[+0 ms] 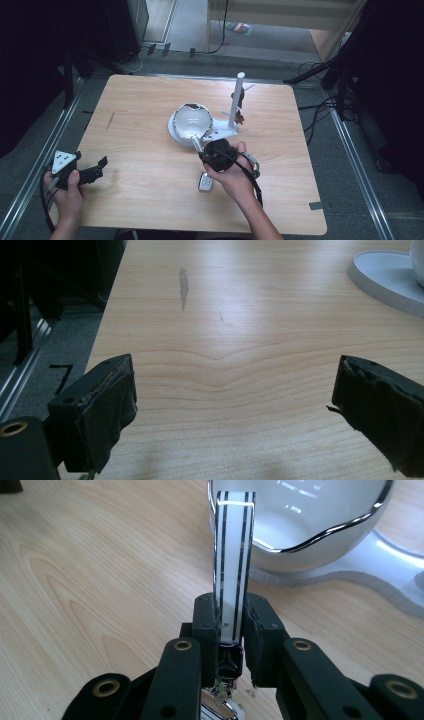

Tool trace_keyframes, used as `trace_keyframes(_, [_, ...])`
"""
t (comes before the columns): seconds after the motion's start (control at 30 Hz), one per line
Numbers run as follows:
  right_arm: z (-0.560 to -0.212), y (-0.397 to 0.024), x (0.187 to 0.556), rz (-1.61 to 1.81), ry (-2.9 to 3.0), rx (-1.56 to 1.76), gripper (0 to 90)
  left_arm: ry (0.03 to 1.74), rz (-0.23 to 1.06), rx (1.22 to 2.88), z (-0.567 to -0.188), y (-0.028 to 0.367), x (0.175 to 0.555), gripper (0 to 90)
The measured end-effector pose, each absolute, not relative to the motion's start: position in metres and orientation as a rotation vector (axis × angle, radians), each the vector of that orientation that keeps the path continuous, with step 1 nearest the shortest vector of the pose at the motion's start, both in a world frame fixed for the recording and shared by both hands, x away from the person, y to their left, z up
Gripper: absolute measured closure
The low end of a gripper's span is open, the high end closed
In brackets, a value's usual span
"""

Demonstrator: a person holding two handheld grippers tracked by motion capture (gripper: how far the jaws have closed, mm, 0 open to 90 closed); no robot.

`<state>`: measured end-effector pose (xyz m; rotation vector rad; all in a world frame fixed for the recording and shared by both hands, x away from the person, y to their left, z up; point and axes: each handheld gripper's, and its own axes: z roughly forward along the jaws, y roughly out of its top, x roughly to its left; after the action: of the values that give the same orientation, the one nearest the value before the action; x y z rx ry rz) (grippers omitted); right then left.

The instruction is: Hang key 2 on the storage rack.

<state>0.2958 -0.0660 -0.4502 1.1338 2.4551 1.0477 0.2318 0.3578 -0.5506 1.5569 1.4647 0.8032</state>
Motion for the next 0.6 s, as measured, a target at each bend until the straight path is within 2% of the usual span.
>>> trace_keyframes(0.6, [-0.425,-0.098,0.299,1.227,2.32,1.15,77.6,1.45,0.879,1.552,-0.55,0.354,0.229,4.4])
